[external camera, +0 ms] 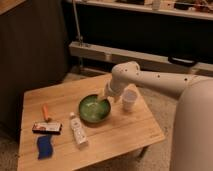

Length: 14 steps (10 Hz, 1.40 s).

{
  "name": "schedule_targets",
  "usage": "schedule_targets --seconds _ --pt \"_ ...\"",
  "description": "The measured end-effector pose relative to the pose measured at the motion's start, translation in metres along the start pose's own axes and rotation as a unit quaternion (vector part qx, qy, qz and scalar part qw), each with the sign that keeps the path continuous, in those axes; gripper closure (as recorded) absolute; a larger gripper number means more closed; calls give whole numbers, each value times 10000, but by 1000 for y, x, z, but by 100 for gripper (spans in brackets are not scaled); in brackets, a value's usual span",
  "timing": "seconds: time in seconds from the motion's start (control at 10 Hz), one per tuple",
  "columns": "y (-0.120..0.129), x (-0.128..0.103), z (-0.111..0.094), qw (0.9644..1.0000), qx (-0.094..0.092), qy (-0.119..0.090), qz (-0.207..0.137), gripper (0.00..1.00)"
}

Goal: Drag the ceramic bowl in a circle

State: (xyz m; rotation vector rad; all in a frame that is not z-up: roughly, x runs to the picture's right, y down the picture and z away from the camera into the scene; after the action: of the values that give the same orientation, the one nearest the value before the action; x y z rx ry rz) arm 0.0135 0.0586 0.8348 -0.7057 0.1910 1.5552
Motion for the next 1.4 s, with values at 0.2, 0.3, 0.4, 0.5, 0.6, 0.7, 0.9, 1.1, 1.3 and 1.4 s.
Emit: schedule_targets --seconds 0.2,0.3,0.4,0.5,0.6,0.7,0.9,1.1,1.3,1.4 --pt "-3 -1 14 9999 34 127 -44 35" --pt "1 -2 22 9998 60 178 -95 35" --pt "1 -3 26 9997 79 201 -116 35" --pt "-4 -3 32 9995 152 243 -118 35" --pt "-5 -4 35 9994 195 265 -111 35" --pt "-4 -4 40 9992 240 304 -104 35" --pt "-9 -4 50 9987 344 372 -46 35" --pt "-13 -5 56 9984 381 409 -6 44" --pt "-15 -4 61 9982 386 454 34 46" --pt "-17 -3 63 9981 384 478 62 46"
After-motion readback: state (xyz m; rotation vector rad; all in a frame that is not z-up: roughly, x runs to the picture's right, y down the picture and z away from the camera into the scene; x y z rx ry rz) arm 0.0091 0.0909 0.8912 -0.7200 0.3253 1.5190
